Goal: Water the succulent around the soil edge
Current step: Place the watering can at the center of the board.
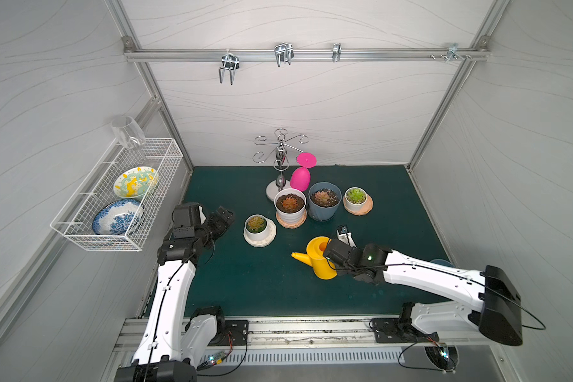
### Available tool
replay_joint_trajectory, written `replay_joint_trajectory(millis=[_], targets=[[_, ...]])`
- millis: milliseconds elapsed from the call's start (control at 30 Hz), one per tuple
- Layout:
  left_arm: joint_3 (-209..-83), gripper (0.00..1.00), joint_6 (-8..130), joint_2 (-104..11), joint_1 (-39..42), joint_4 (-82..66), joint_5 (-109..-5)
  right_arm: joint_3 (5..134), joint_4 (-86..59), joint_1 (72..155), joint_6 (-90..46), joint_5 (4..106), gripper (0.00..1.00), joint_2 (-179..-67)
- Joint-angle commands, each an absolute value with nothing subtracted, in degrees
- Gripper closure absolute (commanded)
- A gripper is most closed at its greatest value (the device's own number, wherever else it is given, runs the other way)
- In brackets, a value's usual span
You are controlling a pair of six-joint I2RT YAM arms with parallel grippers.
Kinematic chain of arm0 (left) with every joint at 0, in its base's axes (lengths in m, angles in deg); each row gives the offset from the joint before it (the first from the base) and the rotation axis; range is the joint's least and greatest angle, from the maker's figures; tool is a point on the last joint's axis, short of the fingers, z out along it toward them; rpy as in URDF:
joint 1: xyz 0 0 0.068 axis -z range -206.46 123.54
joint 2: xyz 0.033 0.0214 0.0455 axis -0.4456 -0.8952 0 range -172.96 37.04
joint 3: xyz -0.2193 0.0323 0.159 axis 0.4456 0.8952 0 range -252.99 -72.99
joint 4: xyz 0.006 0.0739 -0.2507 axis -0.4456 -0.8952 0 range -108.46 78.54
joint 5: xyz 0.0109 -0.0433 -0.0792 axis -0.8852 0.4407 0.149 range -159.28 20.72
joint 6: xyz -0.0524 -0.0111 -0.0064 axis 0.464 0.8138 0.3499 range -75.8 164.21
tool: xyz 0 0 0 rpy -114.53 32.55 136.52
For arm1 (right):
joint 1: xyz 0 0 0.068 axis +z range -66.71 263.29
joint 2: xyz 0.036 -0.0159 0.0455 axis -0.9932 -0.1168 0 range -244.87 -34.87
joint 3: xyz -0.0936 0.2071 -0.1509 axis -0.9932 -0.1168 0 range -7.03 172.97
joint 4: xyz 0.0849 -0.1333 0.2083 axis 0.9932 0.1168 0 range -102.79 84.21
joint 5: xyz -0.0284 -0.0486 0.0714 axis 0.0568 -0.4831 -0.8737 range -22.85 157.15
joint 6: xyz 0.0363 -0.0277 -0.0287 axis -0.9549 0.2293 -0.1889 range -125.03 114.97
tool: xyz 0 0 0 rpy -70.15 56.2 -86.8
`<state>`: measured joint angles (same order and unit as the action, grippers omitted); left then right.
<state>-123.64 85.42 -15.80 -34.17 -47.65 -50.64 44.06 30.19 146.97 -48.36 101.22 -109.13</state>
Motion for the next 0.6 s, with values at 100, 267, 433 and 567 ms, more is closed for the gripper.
replay_joint_trajectory(millis=[100, 267, 433, 567], targets=[[-123.5, 0.0, 85.4, -16.4, -33.9, -44.0, -49.5, 47.1, 24.2, 146.2, -49.9, 104.6, 1.0, -114.4], [-122.9, 0.0, 85.2, -17.0, -33.9, -43.3, -49.4, 48.3, 21.1, 143.2, -49.5, 105.6, 1.0, -117.3], [-122.4, 0.0, 85.0, -17.4, -33.9, -42.7, -49.3, 48.5, 18.3, 139.2, -49.9, 104.4, 1.0, -120.2], [-122.0, 0.0, 84.9, -17.7, -33.9, -42.3, -49.2, 48.5, 17.3, 136.9, -50.4, 103.6, 1.0, -122.7]])
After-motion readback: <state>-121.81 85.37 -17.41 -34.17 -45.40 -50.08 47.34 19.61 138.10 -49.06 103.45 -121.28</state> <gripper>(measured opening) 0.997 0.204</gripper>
